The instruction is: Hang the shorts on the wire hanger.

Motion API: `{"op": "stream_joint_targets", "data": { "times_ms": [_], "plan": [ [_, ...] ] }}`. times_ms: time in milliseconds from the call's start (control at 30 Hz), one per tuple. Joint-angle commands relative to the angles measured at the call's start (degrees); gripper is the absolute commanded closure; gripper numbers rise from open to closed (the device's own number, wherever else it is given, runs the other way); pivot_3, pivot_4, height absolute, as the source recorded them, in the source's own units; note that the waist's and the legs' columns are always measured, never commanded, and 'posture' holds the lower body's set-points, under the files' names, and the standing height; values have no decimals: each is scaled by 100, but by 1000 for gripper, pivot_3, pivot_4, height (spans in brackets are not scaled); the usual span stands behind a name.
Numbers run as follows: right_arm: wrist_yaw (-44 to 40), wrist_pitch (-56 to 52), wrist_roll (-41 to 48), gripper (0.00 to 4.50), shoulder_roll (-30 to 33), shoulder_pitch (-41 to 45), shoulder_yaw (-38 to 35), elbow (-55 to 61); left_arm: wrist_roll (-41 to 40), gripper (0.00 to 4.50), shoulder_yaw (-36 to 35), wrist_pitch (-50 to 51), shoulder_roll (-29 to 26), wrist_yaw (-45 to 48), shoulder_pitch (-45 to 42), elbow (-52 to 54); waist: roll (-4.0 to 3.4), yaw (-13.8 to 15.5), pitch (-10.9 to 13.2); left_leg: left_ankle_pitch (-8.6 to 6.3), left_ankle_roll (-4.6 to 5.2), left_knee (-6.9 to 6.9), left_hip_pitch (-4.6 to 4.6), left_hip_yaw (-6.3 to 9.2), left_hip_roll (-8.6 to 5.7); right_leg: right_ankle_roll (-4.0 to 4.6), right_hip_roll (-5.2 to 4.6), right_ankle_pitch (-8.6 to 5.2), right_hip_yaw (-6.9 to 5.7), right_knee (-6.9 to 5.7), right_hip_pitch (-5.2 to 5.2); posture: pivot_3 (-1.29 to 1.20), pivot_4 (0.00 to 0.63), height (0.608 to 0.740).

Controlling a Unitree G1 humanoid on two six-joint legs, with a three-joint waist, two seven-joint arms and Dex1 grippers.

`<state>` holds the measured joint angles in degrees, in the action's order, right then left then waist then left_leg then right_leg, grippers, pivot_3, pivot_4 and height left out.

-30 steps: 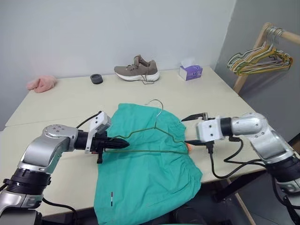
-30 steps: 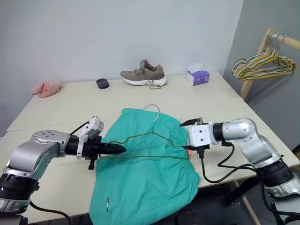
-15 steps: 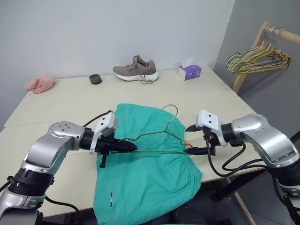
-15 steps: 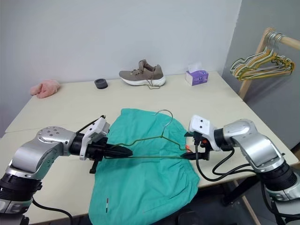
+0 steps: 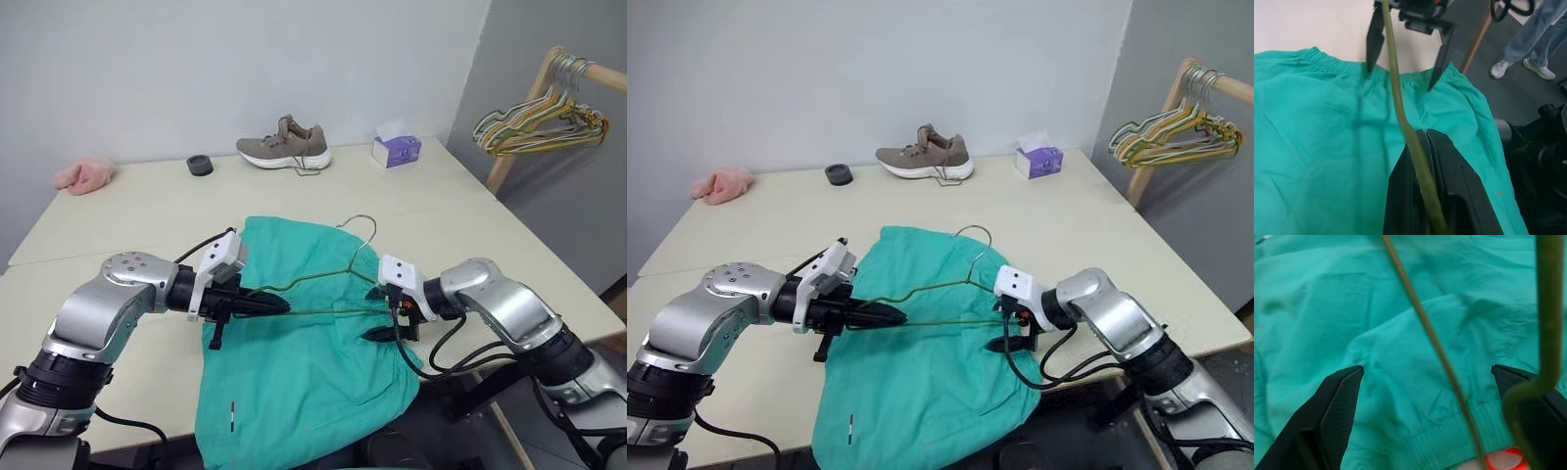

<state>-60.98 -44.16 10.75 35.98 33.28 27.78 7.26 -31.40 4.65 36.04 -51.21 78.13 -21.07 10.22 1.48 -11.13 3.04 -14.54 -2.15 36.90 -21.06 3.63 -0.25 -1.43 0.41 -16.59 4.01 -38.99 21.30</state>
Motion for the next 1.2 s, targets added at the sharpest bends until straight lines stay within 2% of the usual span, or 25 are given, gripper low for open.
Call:
{"op": "stream_joint_targets", "data": {
  "times_ms": [33, 367, 633, 733, 867, 1033, 1167, 1200],
  "plan": [
    [7, 104, -138, 1014, -69, 158, 51, -152, -89, 4500, -176, -4, -62, -16, -95, 150, 0, 3, 0, 0, 0, 0, 0, 0, 0, 0, 0, 0, 0, 0, 0, -165, 0, 740],
    [-152, 294, -352, 4485, 7, 151, 70, -395, -76, 4500, -203, -54, -77, -27, -61, 187, 0, 0, 0, 0, 0, -1, 0, 2, 0, 0, 0, 0, -1, 0, 1, -164, 0, 740],
    [-260, 96, -111, 4485, 299, -9, -245, 80, 277, 4500, -217, -530, 160, -436, 1, -148, -2, 8, 1, 0, 0, 1, -1, 3, 0, 0, -1, 0, -2, 0, 0, -166, 0, 740],
    [-342, -275, 151, 4500, 458, -113, -430, 448, 410, 3893, -230, -705, 187, -503, 60, -362, -2, 4, 2, 0, 0, 1, -1, 3, -1, 0, -2, 0, -2, 0, -1, -173, 0, 740],
    [-333, -830, 541, 4500, 585, -218, -684, 790, 700, 2702, -239, -1170, 218, -612, 78, -652, -2, 3, 2, 0, 0, -1, 0, 5, 1, 0, -2, 0, -3, 0, 0, -178, 0, 740],
    [-92, -1301, 846, 4500, 679, -479, -1019, 973, 923, 2702, -446, -1464, 270, -956, -87, -1300, -2, 2, 1, 0, 0, -1, -1, 5, 1, 0, -2, 0, -3, 1, 0, -184, 0, 740],
    [170, -1560, 1045, 4500, 682, -761, -1336, 1106, 740, 2702, -703, -1283, 367, -1150, -108, -1559, 0, 2, 1, 0, 0, -1, -4, 6, 0, 0, -2, 0, -4, 2, 2, -186, 0, 740],
    [230, -1648, 1112, 4500, 706, -862, -1456, 1154, 720, 2533, -782, -1230, 403, -1237, -95, -1637, 0, 2, 1, -1, 0, 0, -6, 6, 0, 0, -2, 0, -4, 2, 3, -191, 0, 740]
  ]
}}
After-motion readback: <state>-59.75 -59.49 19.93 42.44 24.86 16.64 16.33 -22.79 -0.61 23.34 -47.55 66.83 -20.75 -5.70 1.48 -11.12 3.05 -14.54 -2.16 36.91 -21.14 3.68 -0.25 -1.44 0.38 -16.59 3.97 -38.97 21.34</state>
